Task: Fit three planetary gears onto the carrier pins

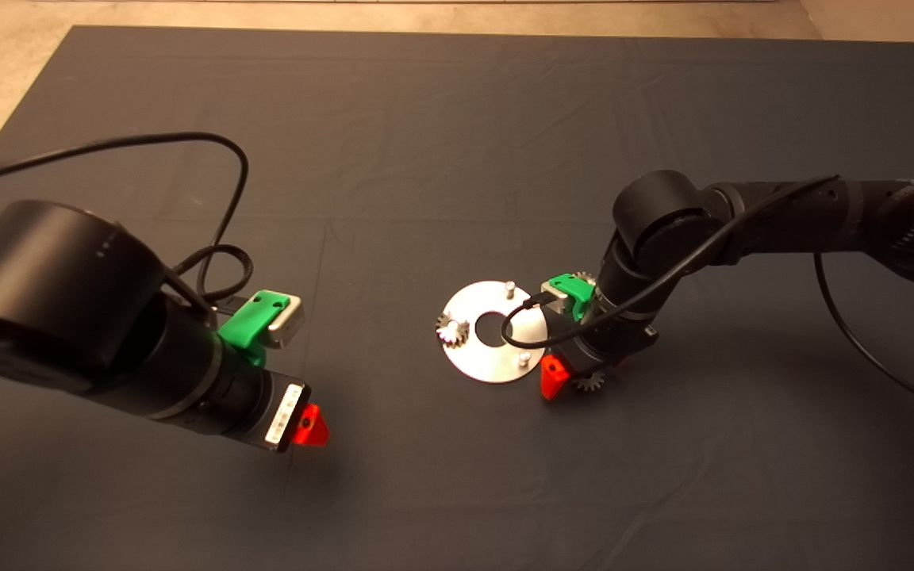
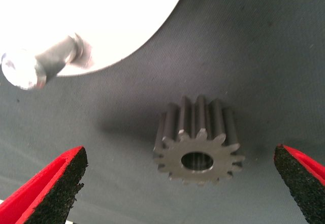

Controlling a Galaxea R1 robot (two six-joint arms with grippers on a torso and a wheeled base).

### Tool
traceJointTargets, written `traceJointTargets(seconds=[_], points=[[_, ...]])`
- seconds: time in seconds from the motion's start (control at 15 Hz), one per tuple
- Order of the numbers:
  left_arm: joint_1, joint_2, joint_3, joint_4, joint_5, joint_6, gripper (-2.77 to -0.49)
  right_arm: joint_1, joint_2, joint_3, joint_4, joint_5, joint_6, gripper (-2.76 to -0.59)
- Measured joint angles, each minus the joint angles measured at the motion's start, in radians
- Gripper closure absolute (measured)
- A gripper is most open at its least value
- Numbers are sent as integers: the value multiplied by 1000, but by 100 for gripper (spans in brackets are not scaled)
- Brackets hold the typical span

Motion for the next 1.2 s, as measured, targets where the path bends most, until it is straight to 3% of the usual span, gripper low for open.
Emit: traceJointTargets(seconds=[0.47, 1.2], points=[[0, -2, 9, -3, 0, 0, -248, 0, -8, -16, -11, 0, 0, -269], [9, -2, 10, -5, 0, 0, -248, 0, -21, -15, -12, 0, 0, -224]])
